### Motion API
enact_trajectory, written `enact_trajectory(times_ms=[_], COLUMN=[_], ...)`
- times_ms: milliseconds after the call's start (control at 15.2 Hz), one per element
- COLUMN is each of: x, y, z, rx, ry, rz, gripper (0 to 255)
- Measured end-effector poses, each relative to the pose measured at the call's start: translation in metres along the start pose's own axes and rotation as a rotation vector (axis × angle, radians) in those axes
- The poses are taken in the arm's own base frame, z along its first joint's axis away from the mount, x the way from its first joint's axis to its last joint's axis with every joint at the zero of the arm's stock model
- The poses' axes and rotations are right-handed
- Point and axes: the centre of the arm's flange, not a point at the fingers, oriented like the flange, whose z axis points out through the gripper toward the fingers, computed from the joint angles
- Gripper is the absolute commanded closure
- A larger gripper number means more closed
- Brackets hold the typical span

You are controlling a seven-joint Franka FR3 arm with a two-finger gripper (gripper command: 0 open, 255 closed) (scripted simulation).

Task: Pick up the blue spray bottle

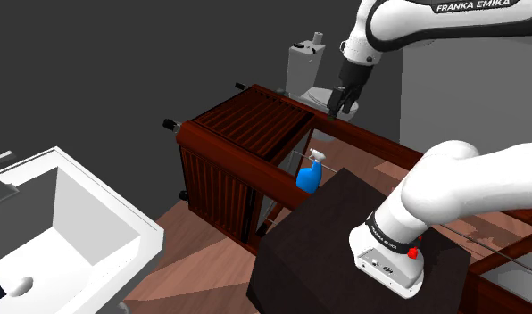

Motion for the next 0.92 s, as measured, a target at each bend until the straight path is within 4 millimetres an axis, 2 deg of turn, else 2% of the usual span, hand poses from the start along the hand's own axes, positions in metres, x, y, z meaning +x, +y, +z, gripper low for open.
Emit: enact_trajectory(times_ms=[924], x=[0.028], y=[0.078], z=[0.162], rx=[-0.029], ry=[0.024], rz=[-0.054], gripper=[0])
